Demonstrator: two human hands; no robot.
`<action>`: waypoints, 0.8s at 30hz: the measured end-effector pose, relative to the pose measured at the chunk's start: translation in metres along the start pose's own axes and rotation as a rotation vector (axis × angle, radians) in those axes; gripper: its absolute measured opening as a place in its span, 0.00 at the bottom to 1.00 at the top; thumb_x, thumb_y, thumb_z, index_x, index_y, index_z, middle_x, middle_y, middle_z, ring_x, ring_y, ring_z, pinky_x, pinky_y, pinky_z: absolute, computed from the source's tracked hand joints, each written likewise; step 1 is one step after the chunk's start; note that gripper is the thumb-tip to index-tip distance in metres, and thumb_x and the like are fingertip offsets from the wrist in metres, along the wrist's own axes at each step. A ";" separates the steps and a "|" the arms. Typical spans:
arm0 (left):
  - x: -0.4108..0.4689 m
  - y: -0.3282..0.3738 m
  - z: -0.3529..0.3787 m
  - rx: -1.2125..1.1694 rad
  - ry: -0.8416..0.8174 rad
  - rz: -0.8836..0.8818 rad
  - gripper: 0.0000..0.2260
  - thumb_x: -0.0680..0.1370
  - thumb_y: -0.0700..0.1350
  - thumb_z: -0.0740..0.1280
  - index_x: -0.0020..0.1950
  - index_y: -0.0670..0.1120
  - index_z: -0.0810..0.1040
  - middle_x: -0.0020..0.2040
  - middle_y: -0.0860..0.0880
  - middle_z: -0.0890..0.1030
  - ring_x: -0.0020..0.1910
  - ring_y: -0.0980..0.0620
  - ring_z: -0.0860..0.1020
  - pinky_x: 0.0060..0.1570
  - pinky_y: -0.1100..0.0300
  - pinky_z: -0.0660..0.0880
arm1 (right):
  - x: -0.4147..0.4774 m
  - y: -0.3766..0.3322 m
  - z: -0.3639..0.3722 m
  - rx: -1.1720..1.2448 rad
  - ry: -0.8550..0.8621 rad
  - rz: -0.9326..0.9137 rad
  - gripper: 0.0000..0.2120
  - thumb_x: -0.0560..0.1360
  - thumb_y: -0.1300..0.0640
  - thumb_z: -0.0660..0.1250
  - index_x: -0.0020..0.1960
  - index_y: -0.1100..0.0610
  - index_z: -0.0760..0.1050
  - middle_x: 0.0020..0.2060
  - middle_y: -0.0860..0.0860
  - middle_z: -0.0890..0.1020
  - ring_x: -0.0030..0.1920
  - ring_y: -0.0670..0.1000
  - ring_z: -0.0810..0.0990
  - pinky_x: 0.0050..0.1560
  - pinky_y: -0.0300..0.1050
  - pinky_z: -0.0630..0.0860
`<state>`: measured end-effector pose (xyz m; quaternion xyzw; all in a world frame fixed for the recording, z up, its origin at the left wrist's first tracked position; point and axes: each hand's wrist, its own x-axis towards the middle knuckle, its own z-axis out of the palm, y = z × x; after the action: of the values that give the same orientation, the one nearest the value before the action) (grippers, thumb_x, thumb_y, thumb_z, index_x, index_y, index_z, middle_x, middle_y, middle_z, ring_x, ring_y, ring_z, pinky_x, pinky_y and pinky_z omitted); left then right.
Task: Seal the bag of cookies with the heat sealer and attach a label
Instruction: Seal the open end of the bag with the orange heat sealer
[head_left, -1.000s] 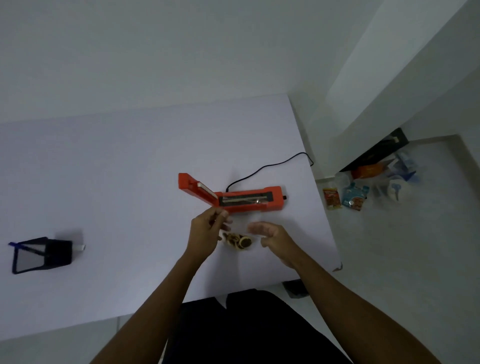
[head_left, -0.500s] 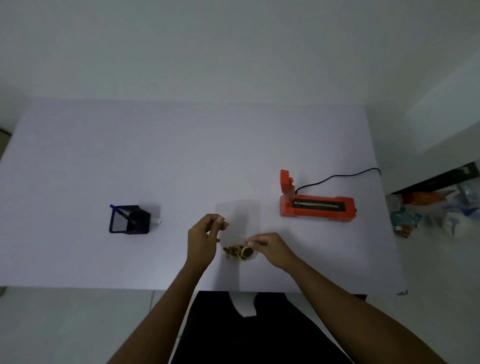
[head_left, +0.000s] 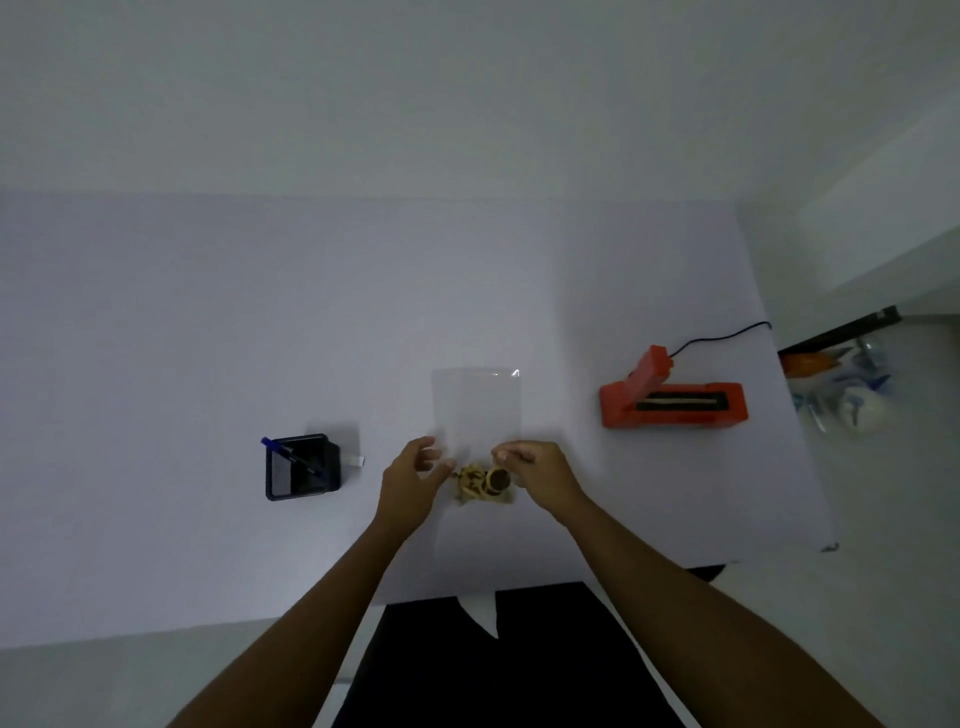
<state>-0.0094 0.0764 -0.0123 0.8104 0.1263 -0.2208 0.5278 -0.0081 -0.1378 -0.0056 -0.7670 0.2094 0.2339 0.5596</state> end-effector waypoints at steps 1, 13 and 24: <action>0.001 -0.002 0.002 -0.020 -0.012 -0.041 0.21 0.75 0.50 0.71 0.66 0.45 0.73 0.54 0.48 0.81 0.50 0.53 0.79 0.50 0.65 0.74 | 0.004 -0.002 0.002 0.003 0.025 0.018 0.06 0.77 0.59 0.70 0.51 0.58 0.85 0.47 0.52 0.86 0.49 0.49 0.84 0.50 0.44 0.81; 0.015 -0.008 0.038 0.157 -0.024 -0.153 0.14 0.75 0.50 0.72 0.56 0.44 0.78 0.47 0.50 0.81 0.45 0.52 0.78 0.46 0.61 0.71 | 0.033 0.014 -0.004 0.142 0.131 0.261 0.18 0.71 0.60 0.75 0.58 0.57 0.76 0.51 0.56 0.80 0.51 0.57 0.82 0.46 0.53 0.84; -0.001 -0.018 0.040 0.244 -0.006 -0.221 0.12 0.75 0.50 0.71 0.52 0.44 0.79 0.46 0.46 0.83 0.45 0.49 0.81 0.46 0.57 0.77 | 0.024 0.025 0.007 -0.115 0.153 0.169 0.32 0.68 0.58 0.78 0.69 0.59 0.69 0.49 0.53 0.77 0.49 0.52 0.78 0.55 0.46 0.77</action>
<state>-0.0274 0.0468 -0.0397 0.8491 0.1851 -0.2935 0.3982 -0.0042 -0.1399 -0.0411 -0.7930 0.3015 0.2327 0.4755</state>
